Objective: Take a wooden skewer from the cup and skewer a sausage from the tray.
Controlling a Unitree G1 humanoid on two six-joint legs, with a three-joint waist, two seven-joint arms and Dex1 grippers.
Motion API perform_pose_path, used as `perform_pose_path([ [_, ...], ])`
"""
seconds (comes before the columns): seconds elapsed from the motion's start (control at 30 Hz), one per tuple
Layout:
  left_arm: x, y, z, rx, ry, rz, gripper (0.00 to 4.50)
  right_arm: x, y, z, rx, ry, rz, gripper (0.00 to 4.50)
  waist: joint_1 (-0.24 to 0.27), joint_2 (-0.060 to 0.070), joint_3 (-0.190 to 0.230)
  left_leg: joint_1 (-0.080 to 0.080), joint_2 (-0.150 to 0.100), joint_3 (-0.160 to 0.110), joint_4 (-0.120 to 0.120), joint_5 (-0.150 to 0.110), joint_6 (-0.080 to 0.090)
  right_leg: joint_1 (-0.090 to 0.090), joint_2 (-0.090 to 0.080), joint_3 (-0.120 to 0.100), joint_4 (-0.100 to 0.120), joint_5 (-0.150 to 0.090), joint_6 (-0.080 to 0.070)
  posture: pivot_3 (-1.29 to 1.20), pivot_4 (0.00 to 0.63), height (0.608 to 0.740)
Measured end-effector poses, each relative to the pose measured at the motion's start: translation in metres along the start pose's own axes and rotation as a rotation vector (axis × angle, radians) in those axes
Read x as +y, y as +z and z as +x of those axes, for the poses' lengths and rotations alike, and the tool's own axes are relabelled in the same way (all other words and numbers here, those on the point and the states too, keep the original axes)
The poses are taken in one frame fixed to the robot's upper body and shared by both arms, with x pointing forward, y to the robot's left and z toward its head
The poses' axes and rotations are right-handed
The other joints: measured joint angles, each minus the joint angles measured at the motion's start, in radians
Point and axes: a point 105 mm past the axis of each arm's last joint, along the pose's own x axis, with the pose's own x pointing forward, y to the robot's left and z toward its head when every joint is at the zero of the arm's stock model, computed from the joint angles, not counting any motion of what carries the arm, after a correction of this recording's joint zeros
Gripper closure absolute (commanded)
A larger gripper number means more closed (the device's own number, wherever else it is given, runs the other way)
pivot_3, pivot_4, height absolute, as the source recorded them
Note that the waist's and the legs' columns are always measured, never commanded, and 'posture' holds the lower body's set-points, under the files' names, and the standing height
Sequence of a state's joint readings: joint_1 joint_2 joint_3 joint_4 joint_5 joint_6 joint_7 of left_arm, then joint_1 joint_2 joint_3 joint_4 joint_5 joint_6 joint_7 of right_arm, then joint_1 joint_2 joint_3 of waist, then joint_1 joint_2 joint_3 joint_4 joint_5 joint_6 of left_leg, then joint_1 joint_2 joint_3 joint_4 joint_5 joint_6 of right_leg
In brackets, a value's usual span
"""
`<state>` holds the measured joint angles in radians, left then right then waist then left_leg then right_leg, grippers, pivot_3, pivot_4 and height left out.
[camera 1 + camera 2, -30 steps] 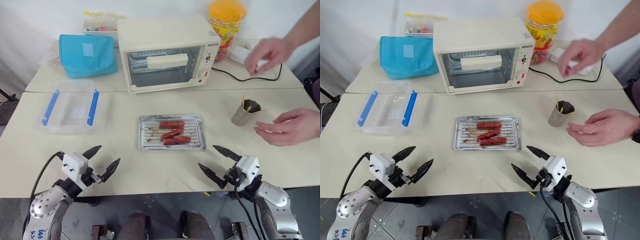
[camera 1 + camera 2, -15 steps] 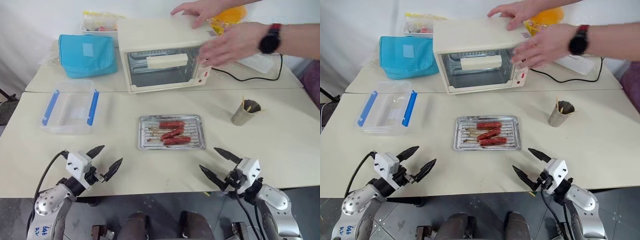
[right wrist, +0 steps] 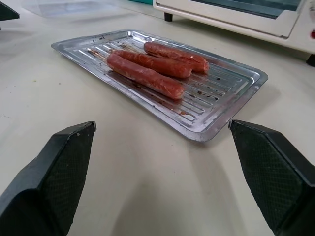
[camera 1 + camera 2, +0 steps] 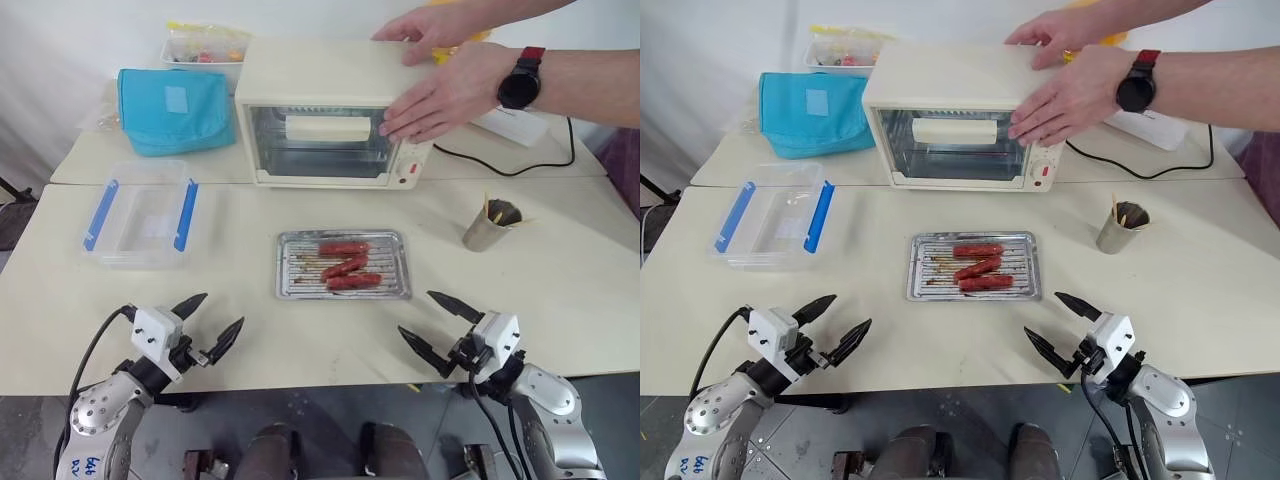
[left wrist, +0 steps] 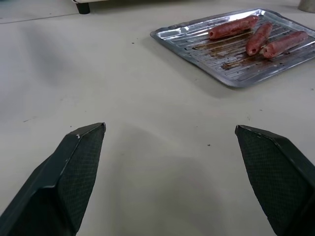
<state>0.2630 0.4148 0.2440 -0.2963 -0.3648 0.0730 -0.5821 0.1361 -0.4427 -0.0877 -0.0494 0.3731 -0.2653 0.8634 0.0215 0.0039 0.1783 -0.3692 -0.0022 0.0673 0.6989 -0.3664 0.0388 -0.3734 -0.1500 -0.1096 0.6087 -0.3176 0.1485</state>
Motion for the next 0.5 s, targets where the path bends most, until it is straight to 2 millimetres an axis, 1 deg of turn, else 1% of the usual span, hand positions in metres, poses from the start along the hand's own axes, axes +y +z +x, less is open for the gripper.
perform_pose_path([
  [0.3,-0.0001,0.0016,0.0009,-0.01,0.002,0.007,0.02,-0.0006,-0.001,-0.0007,-0.003,-0.001,-0.006,0.0,0.0,0.0,0.0,0.0,0.0,0.0,0.0,0.0,0.0,0.0,0.0,0.0,0.0,0.0,0.0,0.0,0.15,0.74],
  [0.5,-0.0006,-0.0008,-0.0007,-0.002,0.007,0.003,0.02,-0.0003,-0.0011,-0.0006,-0.003,0.002,-0.006,0.0,0.0,0.0,0.0,0.0,0.0,0.0,0.0,0.0,0.0,0.0,0.0,0.0,0.0,0.0,0.0,0.0,0.15,0.74],
])
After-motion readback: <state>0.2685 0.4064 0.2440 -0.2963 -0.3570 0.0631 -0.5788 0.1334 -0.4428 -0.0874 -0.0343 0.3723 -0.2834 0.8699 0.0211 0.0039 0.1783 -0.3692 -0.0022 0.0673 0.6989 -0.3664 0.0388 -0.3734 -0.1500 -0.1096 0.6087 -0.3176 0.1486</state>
